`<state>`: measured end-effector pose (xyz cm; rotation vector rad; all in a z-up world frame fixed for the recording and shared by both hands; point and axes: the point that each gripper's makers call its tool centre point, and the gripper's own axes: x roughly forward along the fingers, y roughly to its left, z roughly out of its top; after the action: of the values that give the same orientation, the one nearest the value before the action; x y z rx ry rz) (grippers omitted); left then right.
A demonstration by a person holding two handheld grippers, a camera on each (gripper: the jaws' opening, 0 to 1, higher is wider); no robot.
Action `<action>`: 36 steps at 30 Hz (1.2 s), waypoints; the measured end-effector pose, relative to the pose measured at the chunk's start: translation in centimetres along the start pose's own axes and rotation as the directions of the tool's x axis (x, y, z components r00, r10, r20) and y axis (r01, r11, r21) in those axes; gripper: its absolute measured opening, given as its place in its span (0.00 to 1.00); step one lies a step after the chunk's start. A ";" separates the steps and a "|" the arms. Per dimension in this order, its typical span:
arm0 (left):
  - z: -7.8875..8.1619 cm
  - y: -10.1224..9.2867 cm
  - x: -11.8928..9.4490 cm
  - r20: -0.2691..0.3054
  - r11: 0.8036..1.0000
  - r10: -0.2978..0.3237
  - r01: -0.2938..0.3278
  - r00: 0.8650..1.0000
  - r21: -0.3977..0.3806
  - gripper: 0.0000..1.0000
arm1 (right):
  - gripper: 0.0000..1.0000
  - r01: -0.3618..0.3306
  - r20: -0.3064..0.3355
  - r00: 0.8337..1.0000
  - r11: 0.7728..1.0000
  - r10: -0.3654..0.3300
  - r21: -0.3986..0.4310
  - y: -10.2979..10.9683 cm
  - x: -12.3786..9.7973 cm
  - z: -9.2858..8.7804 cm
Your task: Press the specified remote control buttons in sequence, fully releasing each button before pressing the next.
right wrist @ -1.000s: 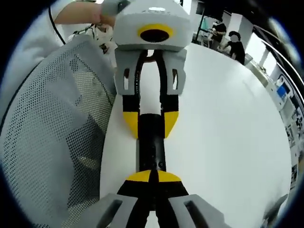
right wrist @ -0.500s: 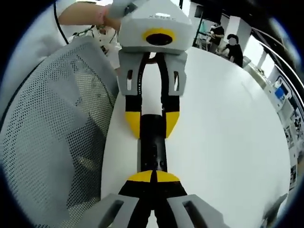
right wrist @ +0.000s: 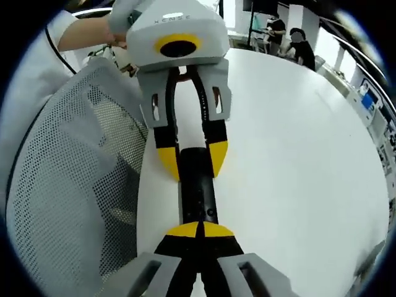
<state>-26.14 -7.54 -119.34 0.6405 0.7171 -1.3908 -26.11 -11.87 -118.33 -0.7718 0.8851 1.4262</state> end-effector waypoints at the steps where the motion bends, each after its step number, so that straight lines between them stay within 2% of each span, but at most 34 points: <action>1: 0.0 0.0 0.0 0.001 1.000 0.001 -0.001 1.000 -0.002 0.24 | 0.00 0.000 -0.002 1.000 1.000 0.000 -0.001 0.0 0.0 0.0; 5: 0.0 0.0 0.0 0.018 1.000 0.005 -0.005 1.000 -0.010 0.24 | 0.00 0.017 -0.023 1.000 1.000 -0.017 -0.012 0.0 -0.3 -0.8; 10: -0.1 0.1 -0.1 0.077 0.999 0.014 -0.011 0.997 -0.030 0.24 | 0.00 0.043 -0.023 0.999 0.999 -0.044 -0.029 0.0 -0.2 -0.8; 14: -0.1 0.1 0.0 0.122 0.998 0.037 -0.032 0.992 -0.047 0.24 | 0.00 0.067 -0.052 0.996 0.997 -0.068 -0.026 0.0 -0.1 -0.7; 16: -0.1 0.2 0.0 0.141 0.997 0.041 -0.032 0.989 -0.070 0.25 | 0.00 0.074 -0.041 0.996 0.997 -0.075 -0.004 -0.1 -0.2 -0.8; 18: 0.0 0.1 0.0 0.141 0.998 0.041 -0.033 0.989 -0.058 0.25 | 0.00 0.080 -0.019 0.997 0.997 -0.080 0.018 -0.2 -0.3 -0.9; 23: -0.1 0.0 0.0 0.161 0.998 0.050 -0.041 0.986 -0.055 0.24 | 0.00 0.082 0.001 0.997 0.997 -0.082 0.001 -0.1 -0.4 -0.8; 26: 0.2 -0.4 0.0 0.205 0.999 0.039 -0.034 0.978 -0.028 0.24 | 0.00 0.069 -0.002 0.998 0.998 -0.069 0.004 0.0 -0.5 -0.9; 36: 0.1 -0.7 -0.1 0.195 0.999 0.039 -0.034 0.980 -0.028 0.24 | 0.00 0.058 -0.011 0.998 0.998 -0.057 0.032 -0.1 -1.1 -1.9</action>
<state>-26.83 -7.58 -119.20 0.4873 0.5623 -1.3871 -26.04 -14.03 -118.33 -0.7747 0.8844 1.3559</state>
